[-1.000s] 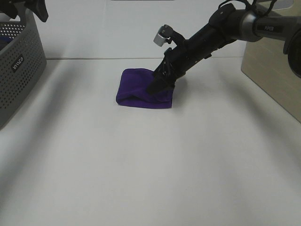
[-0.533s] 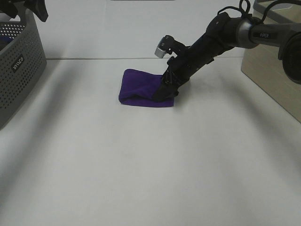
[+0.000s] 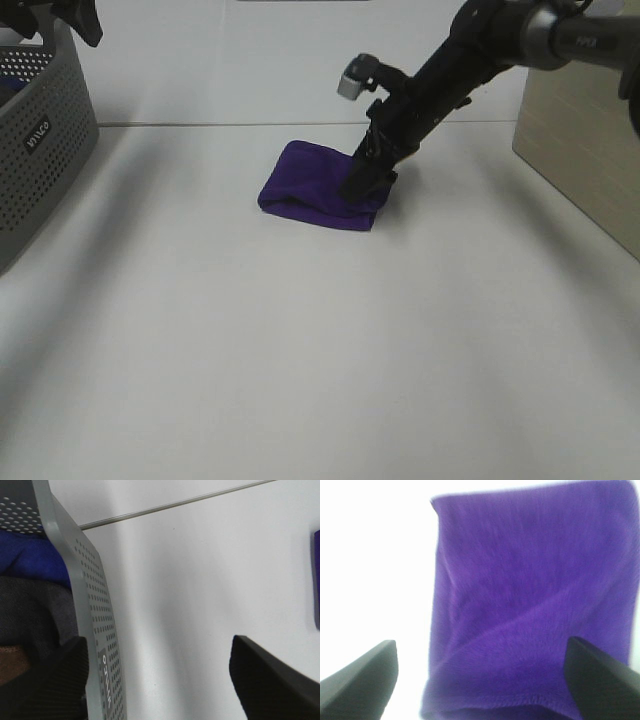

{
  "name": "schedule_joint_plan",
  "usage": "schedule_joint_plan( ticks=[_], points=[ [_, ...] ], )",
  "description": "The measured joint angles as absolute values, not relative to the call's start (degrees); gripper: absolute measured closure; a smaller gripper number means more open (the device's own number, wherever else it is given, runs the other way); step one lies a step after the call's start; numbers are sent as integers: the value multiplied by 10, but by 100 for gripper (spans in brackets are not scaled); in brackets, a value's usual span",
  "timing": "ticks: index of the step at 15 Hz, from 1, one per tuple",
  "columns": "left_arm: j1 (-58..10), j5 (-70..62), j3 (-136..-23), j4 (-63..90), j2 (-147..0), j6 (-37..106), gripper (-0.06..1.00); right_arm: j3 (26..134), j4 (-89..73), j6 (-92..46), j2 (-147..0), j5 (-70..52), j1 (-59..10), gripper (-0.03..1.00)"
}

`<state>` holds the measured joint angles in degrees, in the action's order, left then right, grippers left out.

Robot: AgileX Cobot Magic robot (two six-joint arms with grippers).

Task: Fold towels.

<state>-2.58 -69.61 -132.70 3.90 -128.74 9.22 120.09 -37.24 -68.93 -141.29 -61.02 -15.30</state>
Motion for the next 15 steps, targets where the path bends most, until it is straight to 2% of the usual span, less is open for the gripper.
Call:
schedule_joint_plan(
  ticks=[3, 4, 5, 6, 7, 11, 13, 15],
  points=[
    [-26, -696, -1327, 39, -1278, 100, 23, 1201, -368, -626, -1325, -633, -153, 10],
    [-26, -697, -1327, 36, -1269, 103, 23, 1201, -342, -561, -1295, -635, -153, 10],
    [-26, -697, -1321, 16, -1240, 111, 23, 1201, -221, -384, -1231, -654, -153, 10],
    [-26, -697, -1321, 16, -1240, 111, 23, 1201, -221, -384, -1231, -654, -153, 10],
    [-14, -695, -1274, -17, -1189, 114, 23, 1201, -83, -246, -1179, -690, -147, 10],
    [44, -696, -1105, -4, -1042, 114, 23, 1189, -75, -128, -1075, -692, -41, 10],
    [54, -695, -981, 6, -930, 114, 23, 1116, -105, -112, -969, -691, 34, 10],
    [54, -683, -843, 11, -780, 102, 23, 975, -101, -111, -823, -692, 60, 10]
  ],
)
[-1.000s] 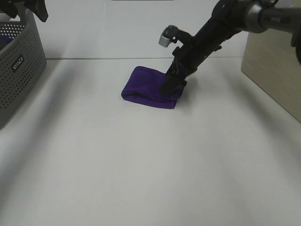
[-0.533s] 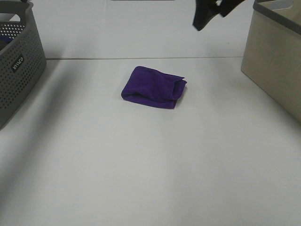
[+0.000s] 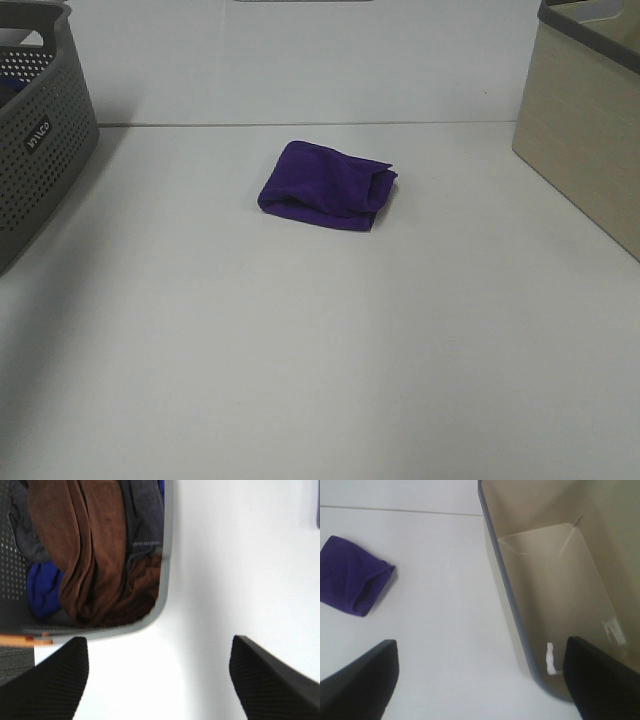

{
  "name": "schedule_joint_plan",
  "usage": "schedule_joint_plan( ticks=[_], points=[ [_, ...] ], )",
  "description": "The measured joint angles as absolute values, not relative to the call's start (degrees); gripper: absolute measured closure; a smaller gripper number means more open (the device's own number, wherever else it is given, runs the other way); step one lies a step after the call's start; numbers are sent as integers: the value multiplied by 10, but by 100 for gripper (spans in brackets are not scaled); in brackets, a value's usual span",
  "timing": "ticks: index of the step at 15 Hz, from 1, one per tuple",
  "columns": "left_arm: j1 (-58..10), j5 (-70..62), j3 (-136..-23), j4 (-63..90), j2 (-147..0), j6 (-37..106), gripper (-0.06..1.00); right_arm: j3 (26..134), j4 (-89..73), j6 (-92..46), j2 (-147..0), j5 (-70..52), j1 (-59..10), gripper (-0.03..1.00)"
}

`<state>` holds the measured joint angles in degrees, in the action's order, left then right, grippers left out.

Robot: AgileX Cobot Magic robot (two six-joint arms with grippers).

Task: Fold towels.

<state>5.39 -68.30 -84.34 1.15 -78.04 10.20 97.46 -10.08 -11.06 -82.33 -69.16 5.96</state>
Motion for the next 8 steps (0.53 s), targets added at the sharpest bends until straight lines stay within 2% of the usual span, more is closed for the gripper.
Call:
schedule_joint_plan(
  ticks=[4, 8],
  points=[
    [54, -615, -564, 10, -449, 73, 23, 670, -83, -108, -497, -696, 61, 10],
    [54, -588, -421, -49, -251, 68, 23, 477, -52, -107, -244, -701, 61, 10]
  ],
)
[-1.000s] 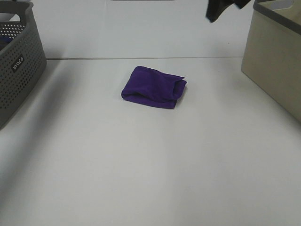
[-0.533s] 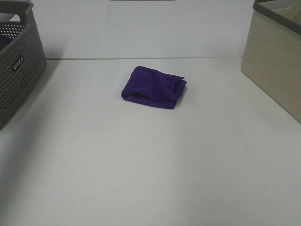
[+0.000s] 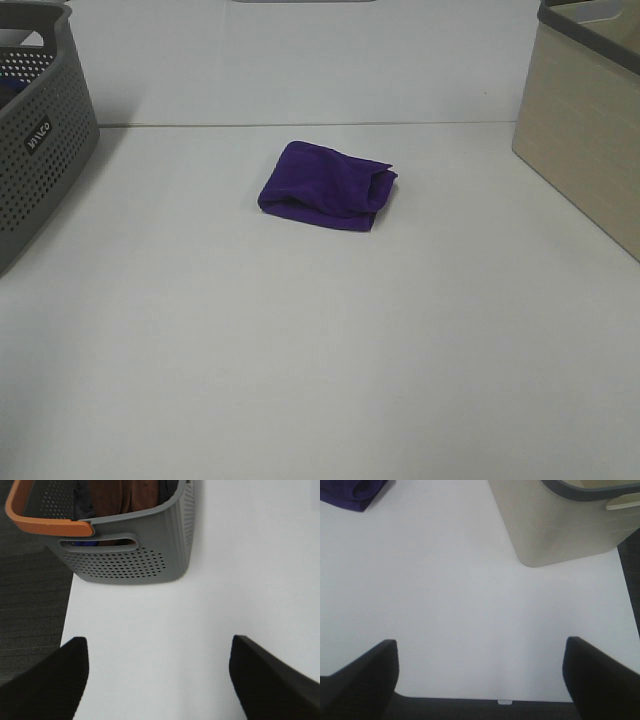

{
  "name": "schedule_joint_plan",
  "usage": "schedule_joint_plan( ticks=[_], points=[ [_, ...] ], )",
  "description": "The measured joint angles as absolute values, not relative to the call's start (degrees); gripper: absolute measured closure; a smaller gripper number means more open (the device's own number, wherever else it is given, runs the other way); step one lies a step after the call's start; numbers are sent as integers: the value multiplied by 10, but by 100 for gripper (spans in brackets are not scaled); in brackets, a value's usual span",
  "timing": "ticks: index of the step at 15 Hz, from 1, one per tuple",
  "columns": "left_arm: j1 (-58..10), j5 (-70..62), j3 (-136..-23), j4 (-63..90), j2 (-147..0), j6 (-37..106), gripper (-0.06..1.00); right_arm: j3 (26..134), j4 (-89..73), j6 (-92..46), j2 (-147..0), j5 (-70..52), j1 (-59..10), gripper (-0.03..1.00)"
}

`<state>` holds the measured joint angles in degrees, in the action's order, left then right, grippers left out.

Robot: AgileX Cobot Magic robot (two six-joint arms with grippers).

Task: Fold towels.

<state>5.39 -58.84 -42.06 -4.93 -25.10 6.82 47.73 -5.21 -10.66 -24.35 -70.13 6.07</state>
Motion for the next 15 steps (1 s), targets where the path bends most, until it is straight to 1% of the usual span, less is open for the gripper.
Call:
schedule_joint_plan(
  ticks=[3, 6, 7, 9, 11, 12, 15],
  points=[
    [54, -582, -376, -52, -163, 28, 23, 403, -45, -107, -89, -663, 61, 10],
    [54, -626, -348, -61, -43, 8, 23, 359, -44, -107, -2, -667, 61, 10],
    [54, -648, -340, -61, -7, 6, 23, 351, -45, -107, 3, -676, 61, 10],
    [54, -681, -333, -60, 2, 6, 23, 340, -46, -107, 3, -679, 61, 10],
    [54, -689, -319, -40, 3, 6, 23, 313, -46, -107, 3, -657, 61, 10],
    [54, -645, -308, -12, 3, 10, 23, 290, -45, -107, 3, -619, 61, 10],
    [54, -608, -291, 43, 3, 40, 23, 290, -45, -107, 3, -614, 61, 10]
  ],
)
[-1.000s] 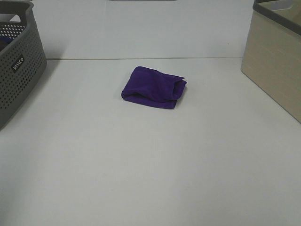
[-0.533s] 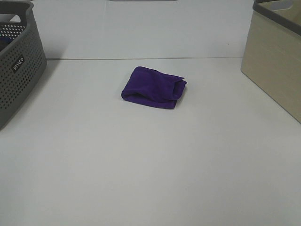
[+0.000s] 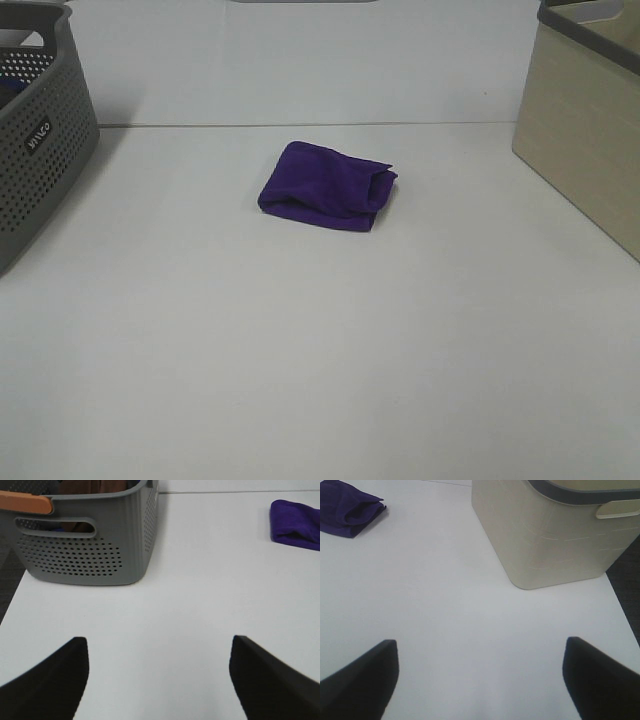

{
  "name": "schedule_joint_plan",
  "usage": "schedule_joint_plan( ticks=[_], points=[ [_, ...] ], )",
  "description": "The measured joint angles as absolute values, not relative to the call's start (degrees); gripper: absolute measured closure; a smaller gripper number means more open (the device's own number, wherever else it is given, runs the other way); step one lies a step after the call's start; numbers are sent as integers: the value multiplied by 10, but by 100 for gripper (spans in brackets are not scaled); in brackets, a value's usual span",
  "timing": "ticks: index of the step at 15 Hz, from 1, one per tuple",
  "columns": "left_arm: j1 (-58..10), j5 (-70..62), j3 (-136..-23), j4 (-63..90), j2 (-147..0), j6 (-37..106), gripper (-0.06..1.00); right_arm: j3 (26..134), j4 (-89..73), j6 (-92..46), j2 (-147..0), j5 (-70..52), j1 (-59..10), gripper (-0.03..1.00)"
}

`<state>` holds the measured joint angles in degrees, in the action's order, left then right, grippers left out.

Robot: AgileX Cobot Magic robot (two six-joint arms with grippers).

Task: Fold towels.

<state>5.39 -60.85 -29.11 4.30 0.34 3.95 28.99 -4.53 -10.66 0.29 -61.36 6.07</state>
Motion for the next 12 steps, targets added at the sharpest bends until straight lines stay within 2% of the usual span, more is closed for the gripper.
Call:
schedule_joint_plan(
  ticks=[6, 8, 9, 11, 12],
  points=[
    [54, -603, -291, 45, 3, 56, 23, 290, -44, -106, 3, -610, 61, 10],
    [54, -603, -291, 40, 3, 56, 23, 290, -44, -106, 3, -610, 61, 5],
    [54, -603, -291, 37, 3, 56, 18, 290, -43, -106, 3, -610, 61, -1],
    [54, -603, -291, 30, 3, 56, 0, 290, -40, -106, 3, -610, 61, -1],
    [54, -603, -291, 29, 3, 56, -2, 290, -40, -106, 3, -610, 61, -2]
  ],
)
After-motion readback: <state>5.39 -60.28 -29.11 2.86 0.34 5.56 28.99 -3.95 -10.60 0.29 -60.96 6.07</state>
